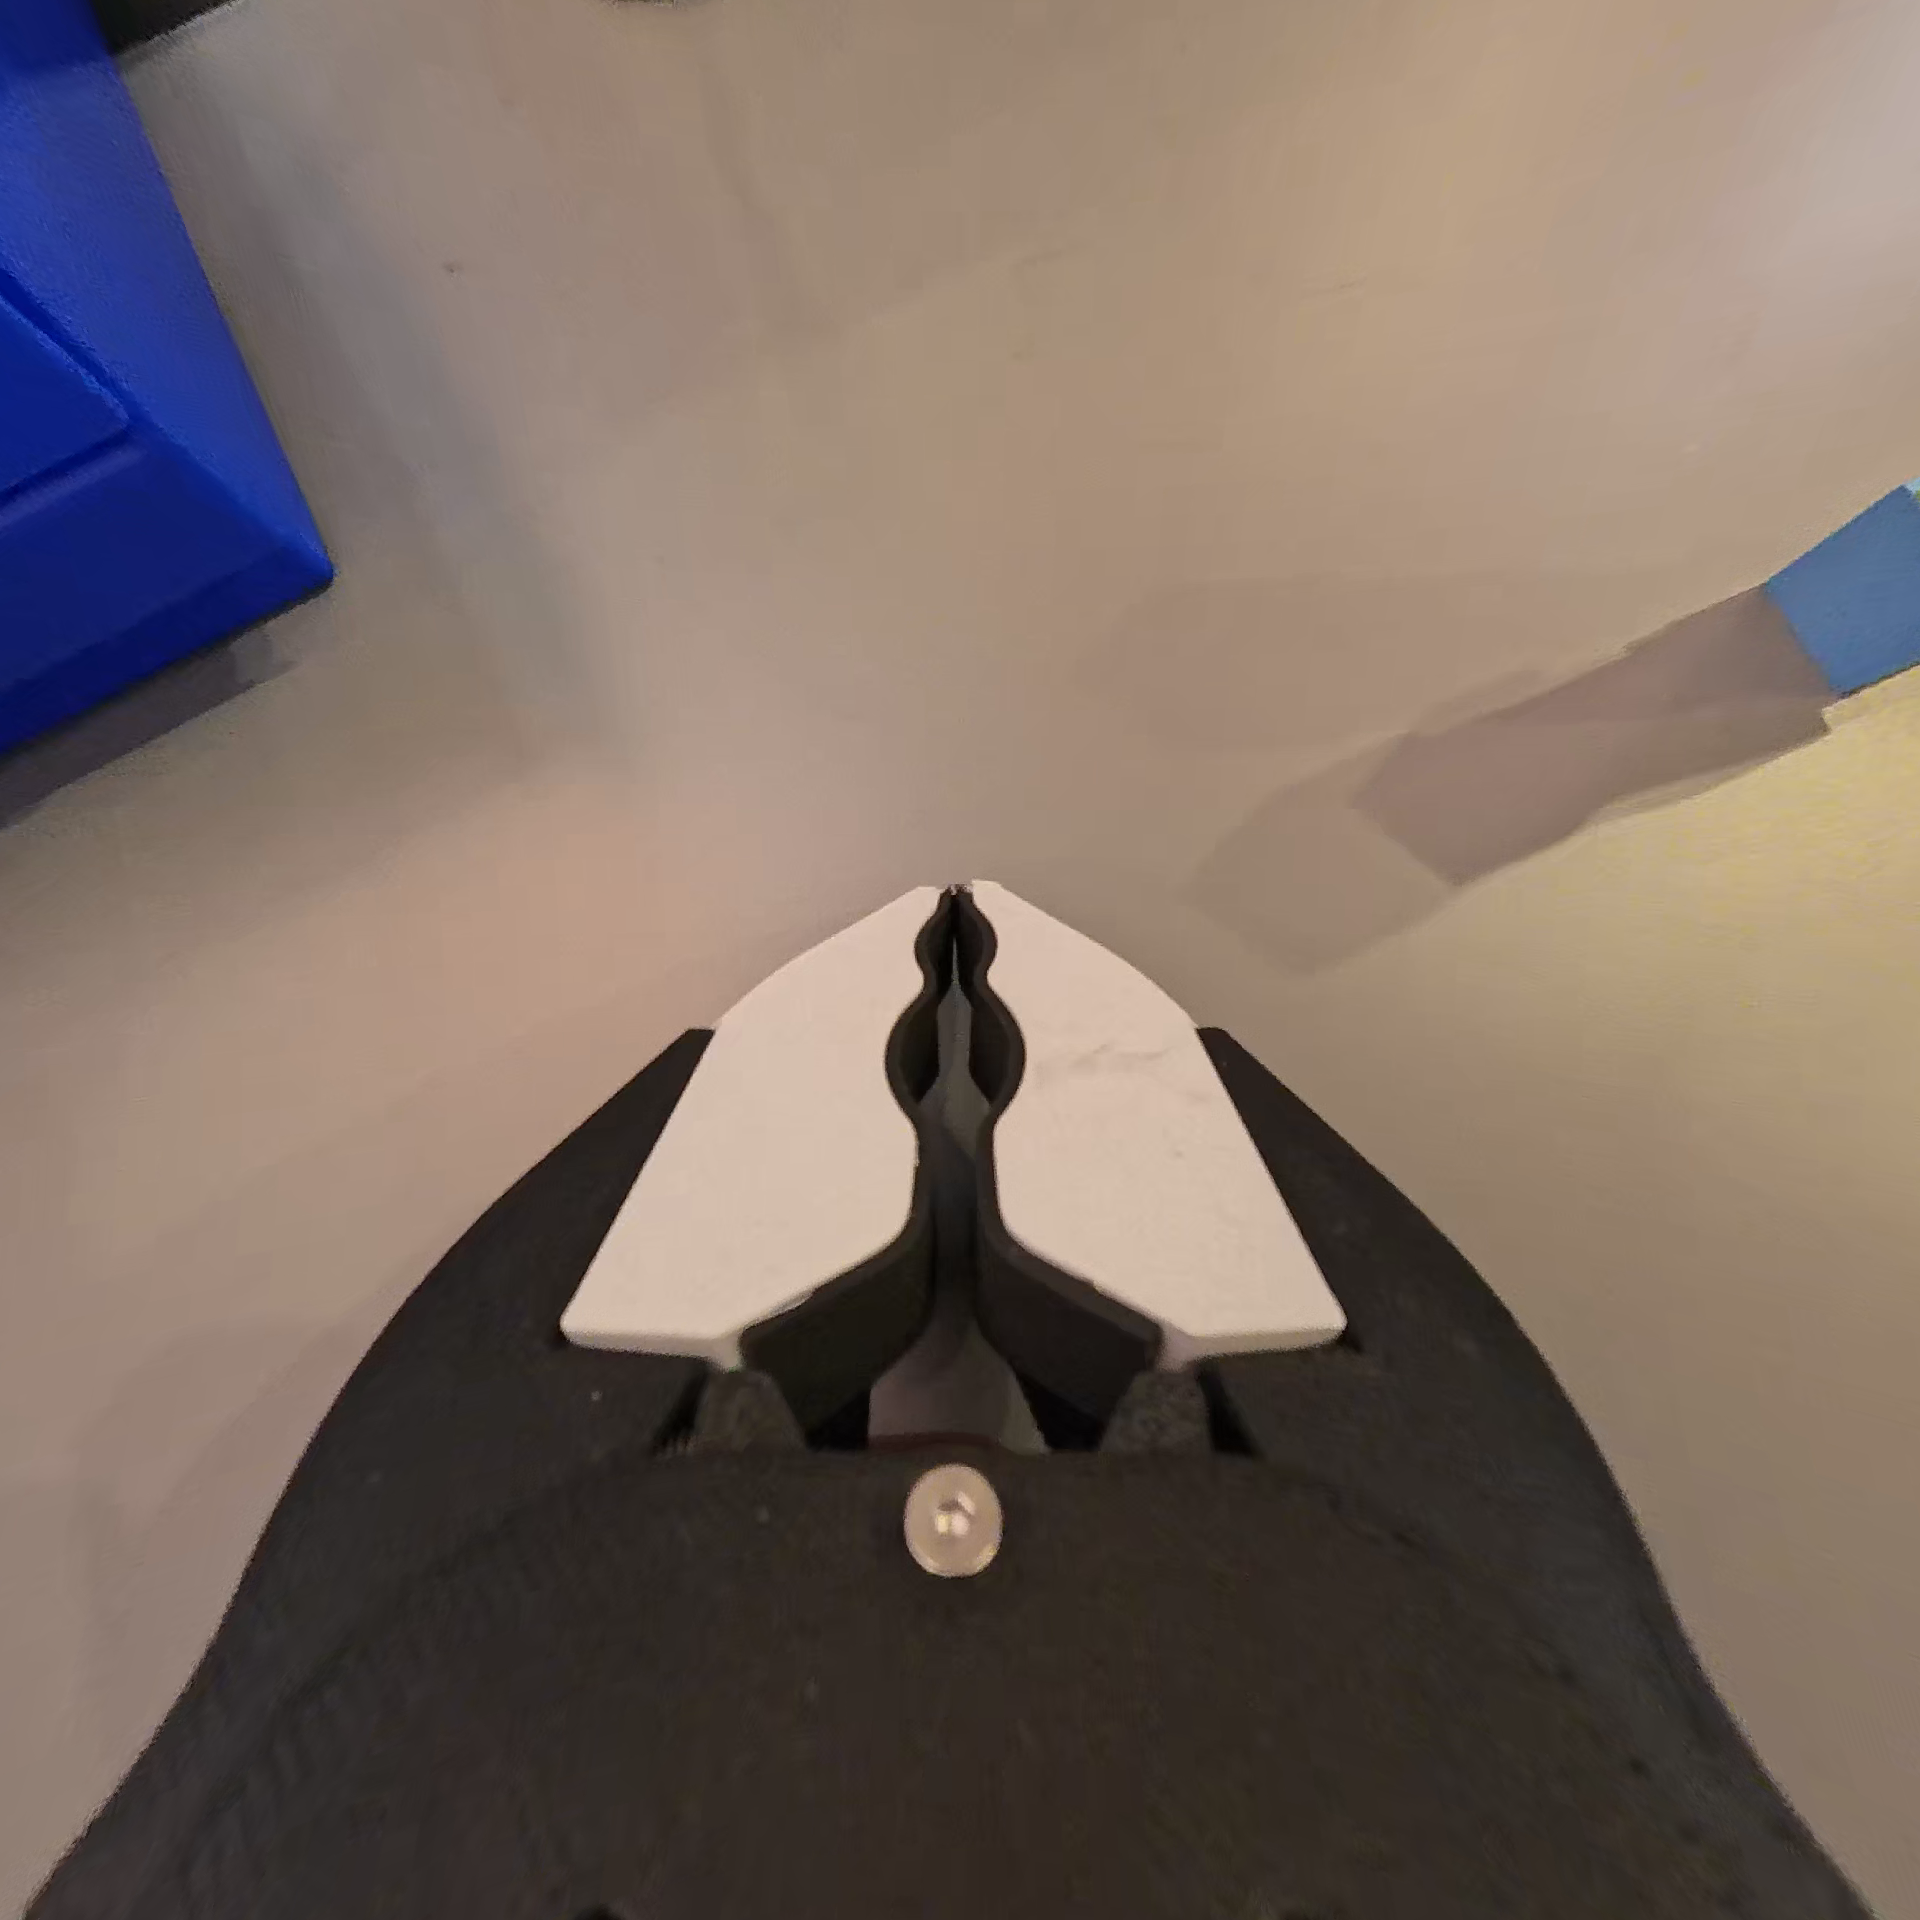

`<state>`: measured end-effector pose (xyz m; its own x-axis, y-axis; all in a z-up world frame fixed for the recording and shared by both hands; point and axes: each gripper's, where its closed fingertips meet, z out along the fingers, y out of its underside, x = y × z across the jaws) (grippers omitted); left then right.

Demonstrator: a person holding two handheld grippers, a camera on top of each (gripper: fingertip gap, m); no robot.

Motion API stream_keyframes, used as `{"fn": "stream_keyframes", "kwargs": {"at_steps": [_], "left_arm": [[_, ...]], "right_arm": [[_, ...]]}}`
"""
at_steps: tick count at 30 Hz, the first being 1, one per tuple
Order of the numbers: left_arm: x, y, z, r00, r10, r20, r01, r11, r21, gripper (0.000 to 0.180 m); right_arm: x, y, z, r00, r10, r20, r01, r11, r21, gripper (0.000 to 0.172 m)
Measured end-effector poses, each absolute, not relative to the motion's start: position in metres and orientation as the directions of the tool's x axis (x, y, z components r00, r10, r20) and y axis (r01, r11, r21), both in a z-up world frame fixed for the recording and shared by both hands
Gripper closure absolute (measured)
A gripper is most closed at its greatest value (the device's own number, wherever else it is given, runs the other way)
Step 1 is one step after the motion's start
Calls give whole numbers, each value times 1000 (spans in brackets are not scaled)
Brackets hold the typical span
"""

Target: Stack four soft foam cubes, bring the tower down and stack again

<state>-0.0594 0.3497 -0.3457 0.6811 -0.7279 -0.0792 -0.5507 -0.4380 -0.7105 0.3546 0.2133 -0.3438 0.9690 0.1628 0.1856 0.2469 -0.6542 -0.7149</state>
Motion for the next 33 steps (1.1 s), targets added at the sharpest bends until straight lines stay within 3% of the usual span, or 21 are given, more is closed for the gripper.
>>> {"fn": "stream_keyframes", "kwargs": {"at_steps": [15,25,33], "left_arm": [[-49,329,-339,765,-642,-45,-458,-495,-738,180],[155,268,-325,542,-839,42,-521,-376,-766,180],[74,309,-333,632,-773,56,-477,-446,-758,180]], "right_arm": [[353,213,-343,965,177,193,262,-647,-716,172],[353,212,-343,966,177,188,258,-648,-716,172],[359,212,-333,986,137,89,156,-616,-772,172]]}}
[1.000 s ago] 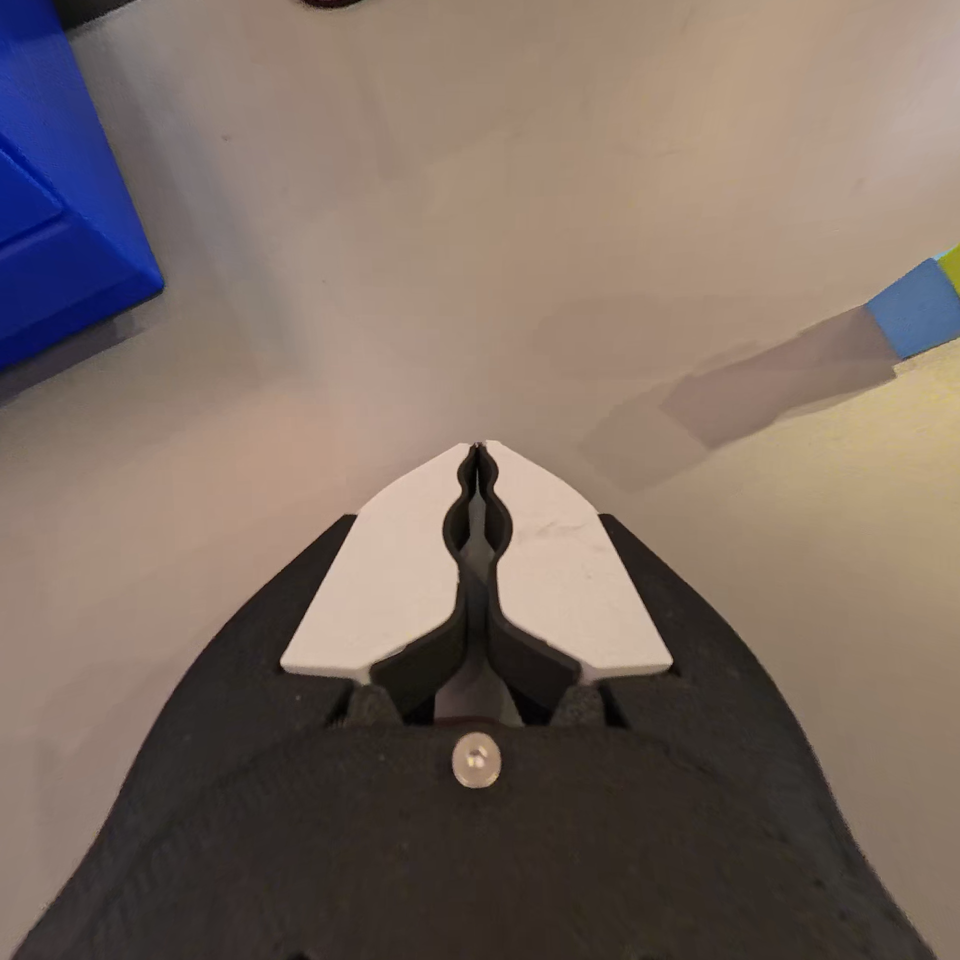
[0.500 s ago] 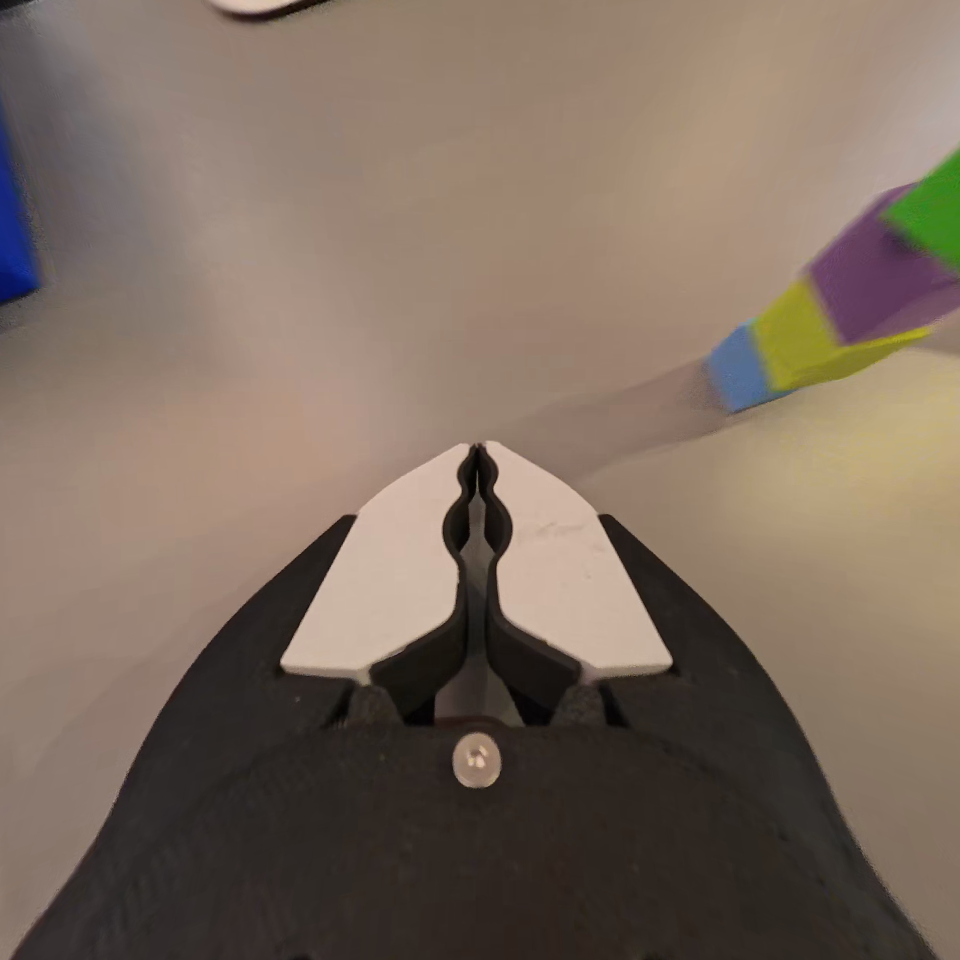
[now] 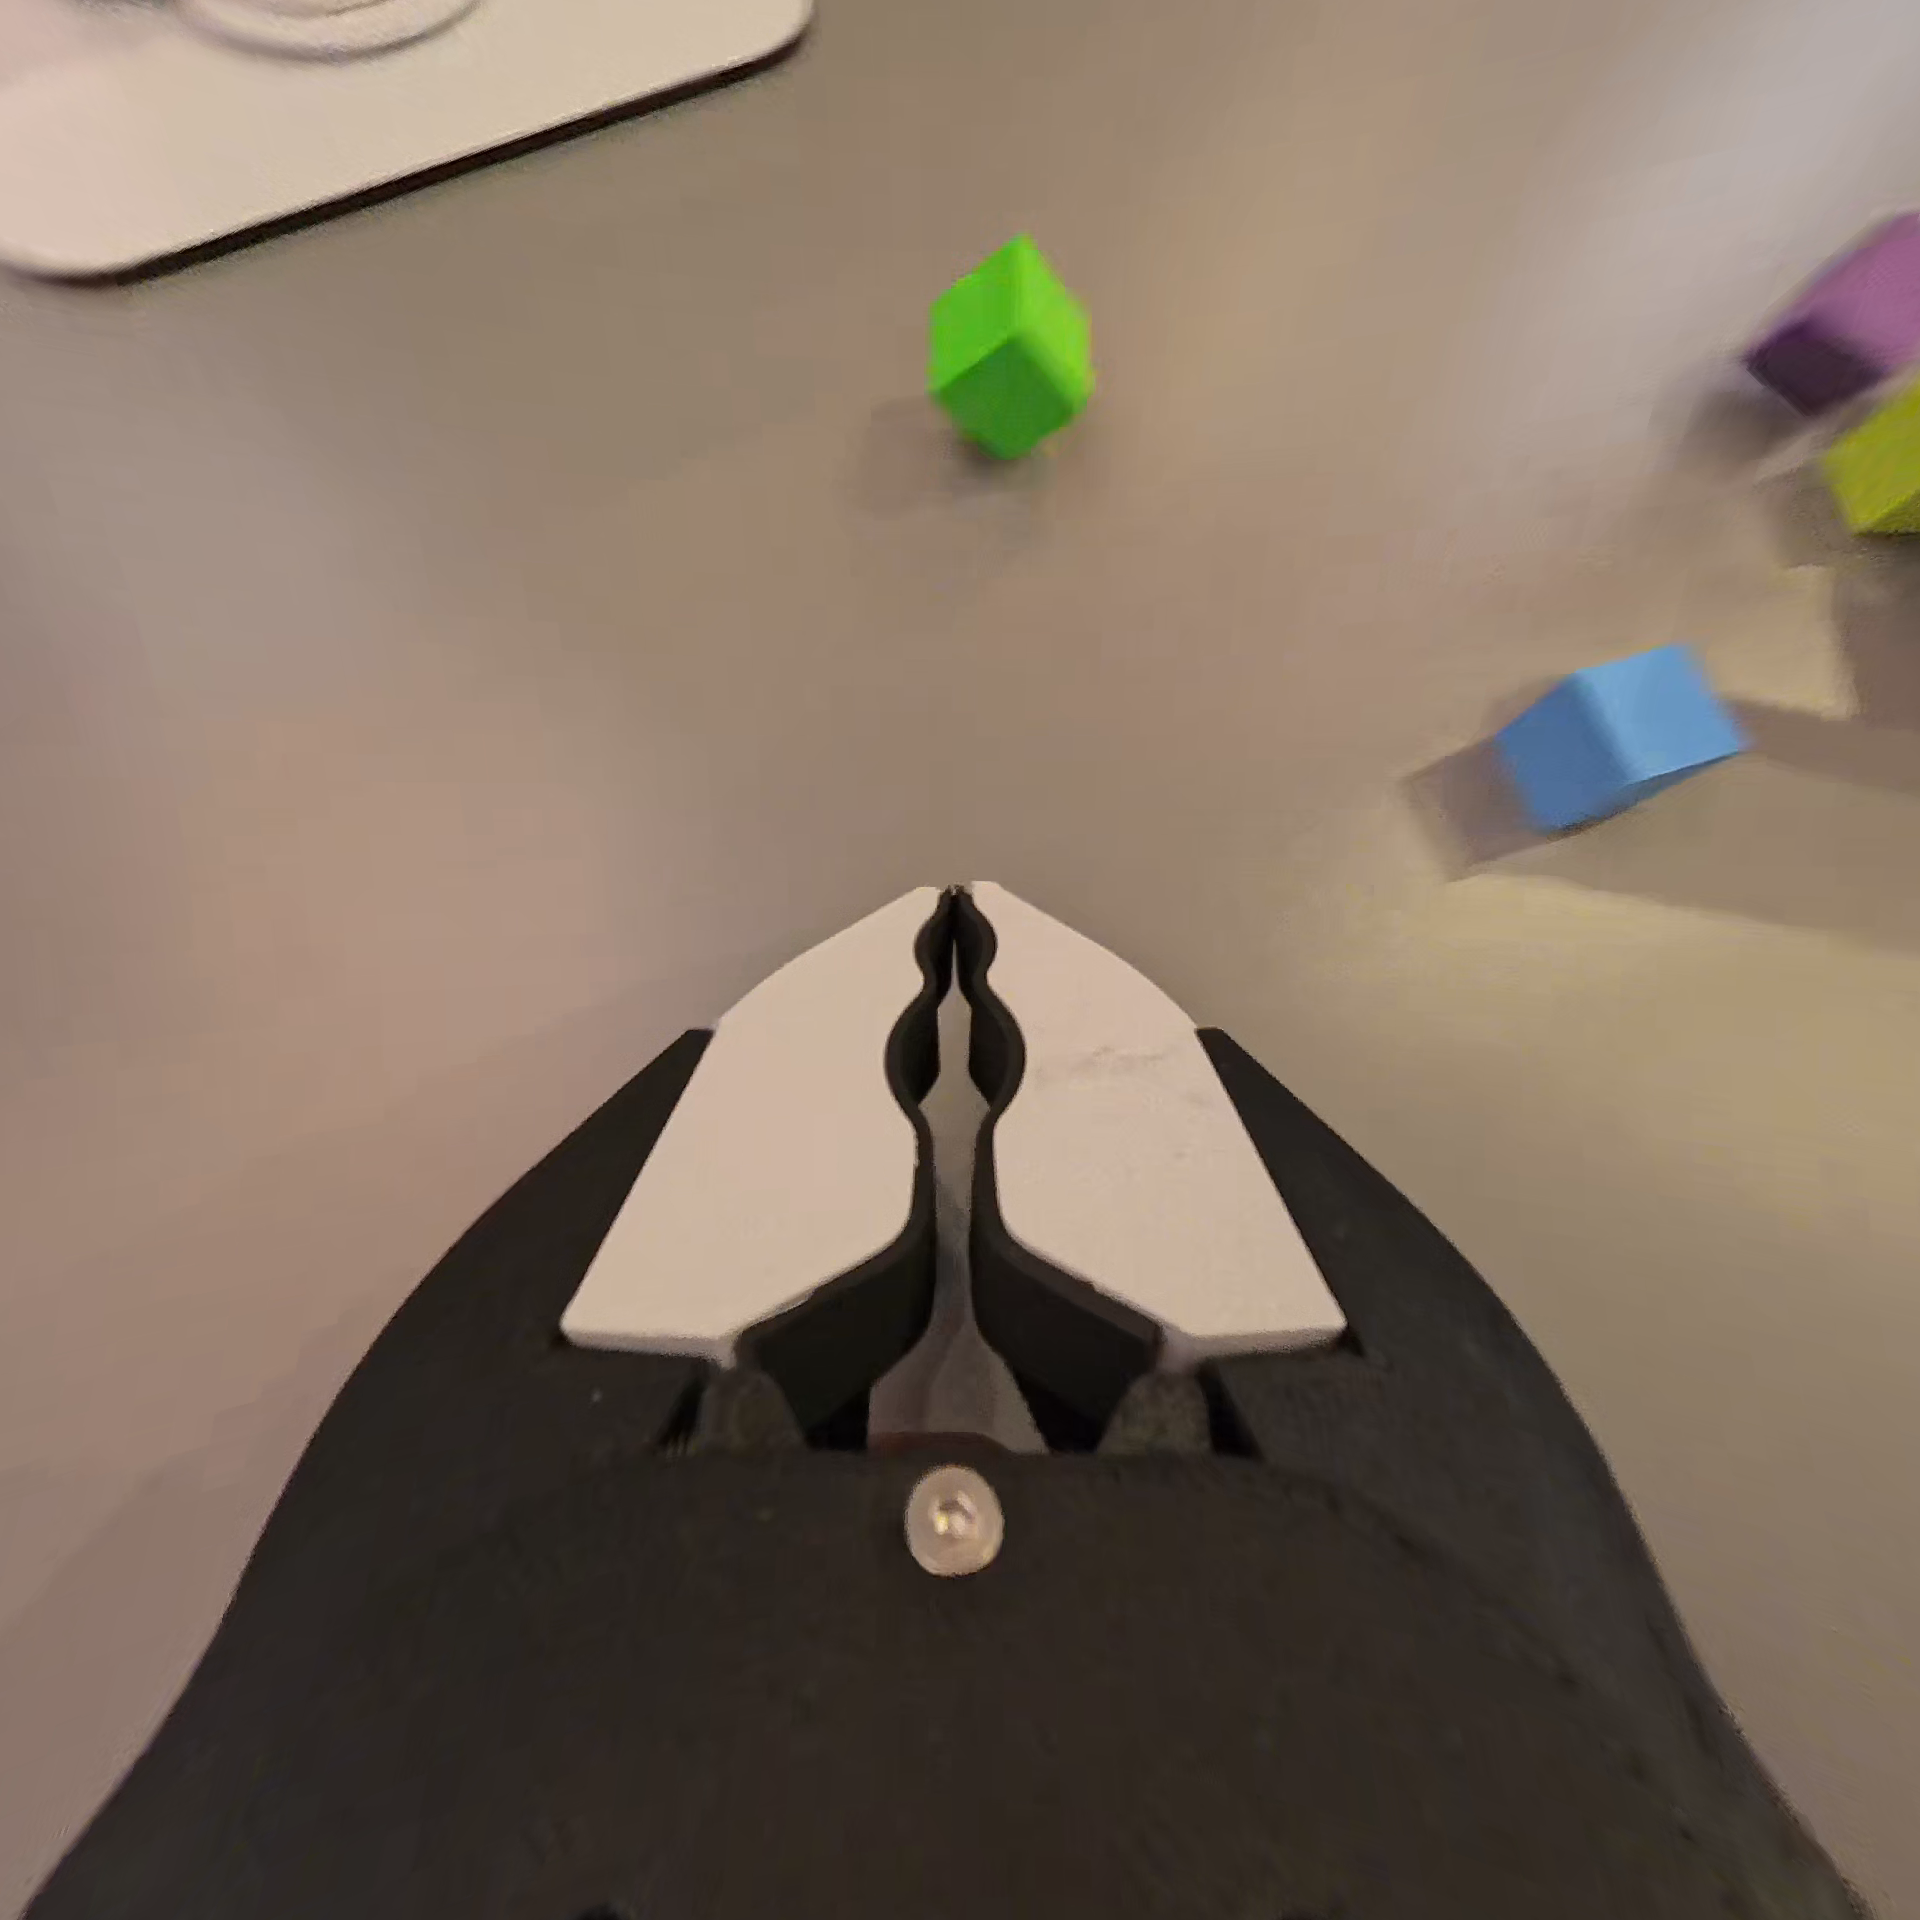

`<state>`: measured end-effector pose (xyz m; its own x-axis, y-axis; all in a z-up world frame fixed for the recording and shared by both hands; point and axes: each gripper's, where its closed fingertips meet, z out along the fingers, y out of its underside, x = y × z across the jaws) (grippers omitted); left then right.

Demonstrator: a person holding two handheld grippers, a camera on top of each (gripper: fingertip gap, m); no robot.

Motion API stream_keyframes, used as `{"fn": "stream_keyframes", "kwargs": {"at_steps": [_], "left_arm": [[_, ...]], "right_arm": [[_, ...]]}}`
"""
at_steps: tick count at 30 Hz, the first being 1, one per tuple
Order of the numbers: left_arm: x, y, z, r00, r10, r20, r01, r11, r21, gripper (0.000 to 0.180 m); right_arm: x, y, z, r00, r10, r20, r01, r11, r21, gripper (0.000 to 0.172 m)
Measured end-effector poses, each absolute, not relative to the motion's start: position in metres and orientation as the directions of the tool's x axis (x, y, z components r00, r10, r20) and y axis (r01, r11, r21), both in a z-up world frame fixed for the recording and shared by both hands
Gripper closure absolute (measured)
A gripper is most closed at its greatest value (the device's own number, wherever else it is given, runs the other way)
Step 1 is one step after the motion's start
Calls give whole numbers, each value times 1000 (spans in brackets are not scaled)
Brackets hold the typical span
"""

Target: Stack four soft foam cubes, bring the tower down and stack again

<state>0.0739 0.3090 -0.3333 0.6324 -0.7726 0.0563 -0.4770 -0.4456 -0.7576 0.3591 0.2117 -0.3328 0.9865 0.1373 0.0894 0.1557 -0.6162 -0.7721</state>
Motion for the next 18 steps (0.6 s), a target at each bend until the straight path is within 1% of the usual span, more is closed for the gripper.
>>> {"fn": "stream_keyframes", "kwargs": {"at_steps": [4,8,11,13,16,18], "left_arm": [[24,335,-335,695,-717,40,-443,-472,-763,180],[7,343,-335,700,-712,50,-433,-479,-764,180],[5,345,-335,695,-712,101,-405,-503,-763,180],[5,346,-334,690,-717,100,-404,-497,-768,180],[8,343,-335,672,-736,79,-433,-478,-764,180],[11,340,-339,654,-753,73,-466,-477,-745,180]], "right_arm": [[367,211,-328,994,101,40,93,-599,-795,172],[367,210,-328,994,99,37,90,-599,-796,172],[367,210,-326,994,100,34,87,-592,-801,172],[362,209,-323,990,138,27,102,-570,-815,172],[345,203,-312,968,249,29,153,-496,-855,146],[334,200,-312,947,319,43,202,-485,-851,129]]}}
